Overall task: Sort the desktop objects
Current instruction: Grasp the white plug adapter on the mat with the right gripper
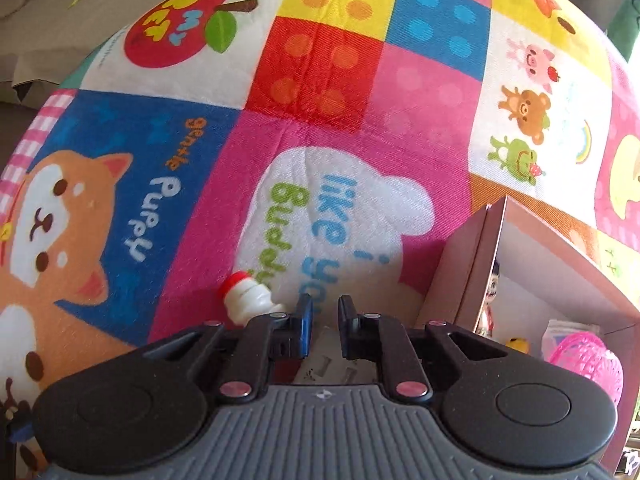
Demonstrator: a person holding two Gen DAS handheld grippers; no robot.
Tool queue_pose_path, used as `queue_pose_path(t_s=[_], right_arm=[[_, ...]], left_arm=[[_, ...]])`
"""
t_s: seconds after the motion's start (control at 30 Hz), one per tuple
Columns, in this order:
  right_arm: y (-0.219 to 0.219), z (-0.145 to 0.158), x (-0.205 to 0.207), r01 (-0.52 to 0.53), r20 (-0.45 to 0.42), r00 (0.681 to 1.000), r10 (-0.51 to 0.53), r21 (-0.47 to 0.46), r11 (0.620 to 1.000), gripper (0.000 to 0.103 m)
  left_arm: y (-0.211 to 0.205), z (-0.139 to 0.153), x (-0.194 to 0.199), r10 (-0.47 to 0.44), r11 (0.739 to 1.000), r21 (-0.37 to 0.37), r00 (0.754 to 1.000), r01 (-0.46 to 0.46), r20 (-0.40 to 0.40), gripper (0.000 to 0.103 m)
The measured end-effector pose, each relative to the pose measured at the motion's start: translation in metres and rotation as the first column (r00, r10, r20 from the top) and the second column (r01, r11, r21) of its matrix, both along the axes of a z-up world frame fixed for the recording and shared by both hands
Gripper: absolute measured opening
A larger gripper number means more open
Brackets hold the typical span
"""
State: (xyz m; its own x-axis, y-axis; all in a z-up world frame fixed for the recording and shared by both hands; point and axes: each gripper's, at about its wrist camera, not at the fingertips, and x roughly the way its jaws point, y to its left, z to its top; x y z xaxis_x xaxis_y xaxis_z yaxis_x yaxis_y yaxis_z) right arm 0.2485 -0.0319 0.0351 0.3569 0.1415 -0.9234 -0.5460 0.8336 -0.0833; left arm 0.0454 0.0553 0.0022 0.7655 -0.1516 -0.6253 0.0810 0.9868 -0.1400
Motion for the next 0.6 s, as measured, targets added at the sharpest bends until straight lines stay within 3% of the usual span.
queue_pose_path(t_s=[0.23,0.33,0.37,0.4,0.6], right_arm=[[-0.021,0.012,-0.078,-0.105,-0.079,0.990,0.117,0.136,0.985,0.012],[-0.041,0.013,-0.111,-0.154,-0.095,0.980,0.175,0.189,0.970,0.015],[-0.050,0.013,-0.121,-0.163,-0.090,0.979,0.184,0.205,0.965,0.020],[-0.059,0.012,-0.129,-0.168,-0.069,0.980,0.185,0.209,0.964,0.028],[-0.107,0.003,-0.185,-0.185,0.195,0.967,0.164,0.095,0.978,0.050]], left_arm=[[-0.008,-0.001,-0.016,-0.009,0.998,0.062,1.000,0.010,-0.012,0.103],[-0.010,-0.001,-0.024,-0.004,0.996,0.086,1.000,0.006,-0.018,0.103],[-0.011,-0.001,-0.026,-0.001,0.995,0.096,1.000,0.003,-0.019,0.103],[-0.012,-0.001,-0.028,0.003,0.994,0.107,1.000,0.000,-0.023,0.103],[-0.019,-0.002,-0.028,0.035,0.986,0.164,0.999,-0.029,-0.033,0.103]])
